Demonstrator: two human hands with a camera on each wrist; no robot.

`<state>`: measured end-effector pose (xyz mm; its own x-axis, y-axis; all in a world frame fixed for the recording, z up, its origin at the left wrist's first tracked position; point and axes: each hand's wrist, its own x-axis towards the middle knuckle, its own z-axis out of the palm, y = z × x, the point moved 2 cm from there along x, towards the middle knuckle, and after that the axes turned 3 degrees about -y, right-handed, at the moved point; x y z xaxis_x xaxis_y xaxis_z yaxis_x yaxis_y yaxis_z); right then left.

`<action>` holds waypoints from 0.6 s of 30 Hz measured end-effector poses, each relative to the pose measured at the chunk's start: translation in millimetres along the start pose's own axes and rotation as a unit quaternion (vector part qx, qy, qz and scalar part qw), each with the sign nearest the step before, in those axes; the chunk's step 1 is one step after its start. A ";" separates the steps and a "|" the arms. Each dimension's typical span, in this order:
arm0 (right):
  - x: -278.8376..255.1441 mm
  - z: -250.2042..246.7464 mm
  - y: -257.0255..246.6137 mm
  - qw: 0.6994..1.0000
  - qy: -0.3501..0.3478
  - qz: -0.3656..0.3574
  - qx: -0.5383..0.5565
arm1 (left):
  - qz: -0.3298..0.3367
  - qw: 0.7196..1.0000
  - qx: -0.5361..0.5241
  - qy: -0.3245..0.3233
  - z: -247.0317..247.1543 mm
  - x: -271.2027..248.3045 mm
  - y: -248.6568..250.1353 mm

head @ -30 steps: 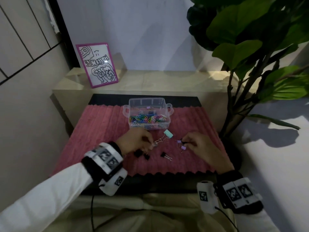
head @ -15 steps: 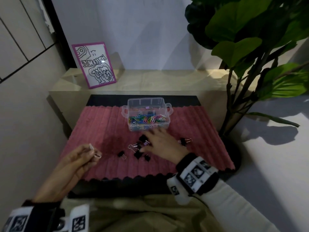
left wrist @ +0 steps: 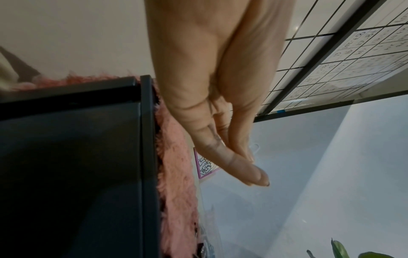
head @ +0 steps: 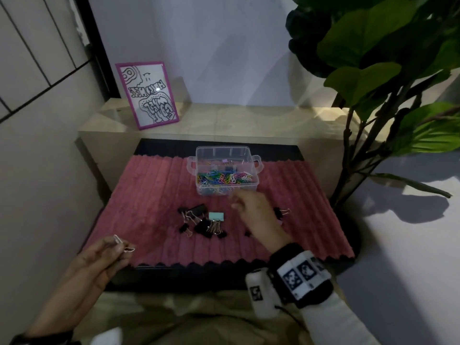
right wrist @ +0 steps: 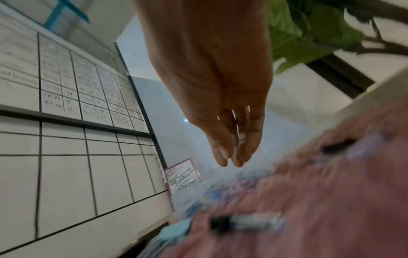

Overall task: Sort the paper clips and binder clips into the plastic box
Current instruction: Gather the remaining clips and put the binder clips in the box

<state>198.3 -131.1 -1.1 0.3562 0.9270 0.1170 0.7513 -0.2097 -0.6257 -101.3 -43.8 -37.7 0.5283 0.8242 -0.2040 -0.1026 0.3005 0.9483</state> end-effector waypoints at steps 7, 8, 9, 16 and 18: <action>0.7 -36.9 44.3 0.991 -0.031 0.048 -0.119 | 0.026 0.999 -0.027 0.018 19.8 -9.2 10.0; -2.9 -37.7 52.5 0.988 -0.042 0.058 -0.135 | 0.029 0.999 -0.032 0.014 23.0 -11.0 13.6; -7.7 -38.6 61.6 0.986 -0.046 0.068 -0.145 | 0.029 0.999 -0.035 0.009 22.9 -11.1 14.0; -38.8 -44.6 82.9 0.993 -0.020 0.067 -0.093 | 0.031 0.999 0.018 -0.030 32.1 16.9 46.0; -38.8 -47.4 77.2 0.997 -0.036 0.061 -0.028 | 0.045 0.997 0.039 -0.055 39.7 32.7 62.8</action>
<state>268.7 -198.0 -17.4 0.4074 0.9132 -0.0131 0.7360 -0.3368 -0.5873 -57.0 -17.0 24.8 0.6098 0.7870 -0.0942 -0.0896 0.1865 0.9784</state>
